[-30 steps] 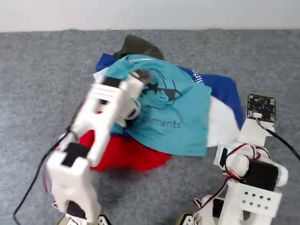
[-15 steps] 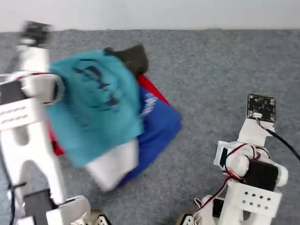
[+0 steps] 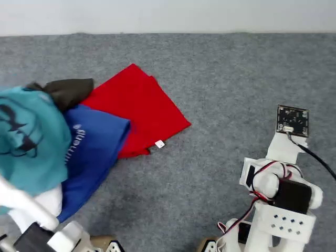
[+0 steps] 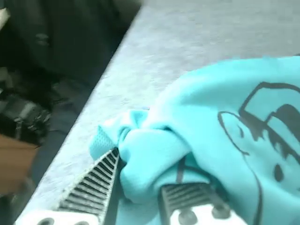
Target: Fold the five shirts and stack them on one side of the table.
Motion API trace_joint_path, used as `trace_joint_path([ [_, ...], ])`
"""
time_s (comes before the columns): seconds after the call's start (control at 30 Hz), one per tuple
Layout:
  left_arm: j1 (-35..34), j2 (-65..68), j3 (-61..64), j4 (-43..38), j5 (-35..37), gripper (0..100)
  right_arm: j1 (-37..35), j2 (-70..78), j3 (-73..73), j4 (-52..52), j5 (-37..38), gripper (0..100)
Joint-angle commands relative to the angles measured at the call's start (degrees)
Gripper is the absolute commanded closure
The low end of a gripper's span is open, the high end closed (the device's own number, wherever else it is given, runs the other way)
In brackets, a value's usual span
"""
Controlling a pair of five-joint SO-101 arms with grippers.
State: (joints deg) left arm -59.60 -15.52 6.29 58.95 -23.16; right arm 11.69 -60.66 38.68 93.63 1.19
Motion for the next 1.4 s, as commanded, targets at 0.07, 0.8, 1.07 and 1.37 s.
trace_joint_path([
  [0.07, -8.00, -3.69, 1.10, -10.20, -0.70, 99, 0.66, -0.48, -2.99, -0.66, 0.53, 99.0],
  [0.8, -3.87, -4.31, 8.75, -10.90, -1.14, 70, 0.31, -0.22, -2.73, -0.04, 0.53, 99.0],
  [1.07, -2.29, -4.40, -1.89, 0.62, 1.85, 70, 0.22, 0.04, -2.73, -0.31, 0.53, 99.0],
  [1.37, 4.84, -4.40, -12.09, 21.63, 8.53, 70, -1.98, 0.22, -2.73, -1.36, 9.41, 99.0],
])
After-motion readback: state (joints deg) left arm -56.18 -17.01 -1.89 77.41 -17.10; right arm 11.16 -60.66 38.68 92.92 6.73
